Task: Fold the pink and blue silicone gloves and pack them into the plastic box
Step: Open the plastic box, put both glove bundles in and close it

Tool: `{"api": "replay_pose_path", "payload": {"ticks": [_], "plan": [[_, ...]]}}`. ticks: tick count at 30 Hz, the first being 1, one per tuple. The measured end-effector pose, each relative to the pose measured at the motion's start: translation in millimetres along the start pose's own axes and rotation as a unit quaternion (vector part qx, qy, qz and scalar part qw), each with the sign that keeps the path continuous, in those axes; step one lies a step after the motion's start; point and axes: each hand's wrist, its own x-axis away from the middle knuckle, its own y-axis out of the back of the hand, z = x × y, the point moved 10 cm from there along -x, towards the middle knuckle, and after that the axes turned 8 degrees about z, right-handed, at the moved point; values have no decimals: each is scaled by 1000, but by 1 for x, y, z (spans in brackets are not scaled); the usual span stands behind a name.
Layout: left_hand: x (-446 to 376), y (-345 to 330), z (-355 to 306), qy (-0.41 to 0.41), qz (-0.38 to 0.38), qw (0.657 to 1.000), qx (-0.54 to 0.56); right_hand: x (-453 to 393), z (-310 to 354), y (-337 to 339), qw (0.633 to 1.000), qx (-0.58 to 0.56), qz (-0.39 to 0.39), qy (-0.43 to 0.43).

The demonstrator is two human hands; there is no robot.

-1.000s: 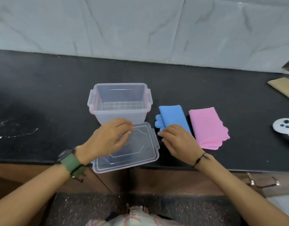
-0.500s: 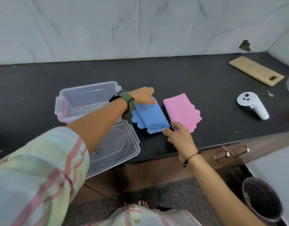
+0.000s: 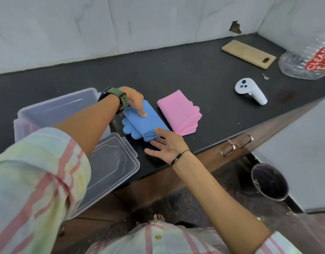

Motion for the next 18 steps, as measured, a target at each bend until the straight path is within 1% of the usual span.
{"api": "replay_pose_path", "payload": {"ticks": [3, 12, 14, 16, 17, 18], "plan": [[1, -4, 7, 17, 2, 998, 54, -7, -4, 5, 1000, -6, -21, 5], [-7, -2, 13, 40, -33, 996, 68, -14, 5, 3, 998, 37, -36, 30], [-6, 2, 15, 35, -60, 995, 68, -16, 6, 0, 998, 46, -32, 39], [0, 9, 17, 32, -104, 993, 50, -17, 7, -5, 997, 51, -23, 49], [3, 11, 19, 30, -115, 991, 56, -18, 8, -7, 997, 53, -19, 55], [3, 9, 20, 25, -110, 991, 73, -20, 10, -9, 996, 57, -19, 63]]}}
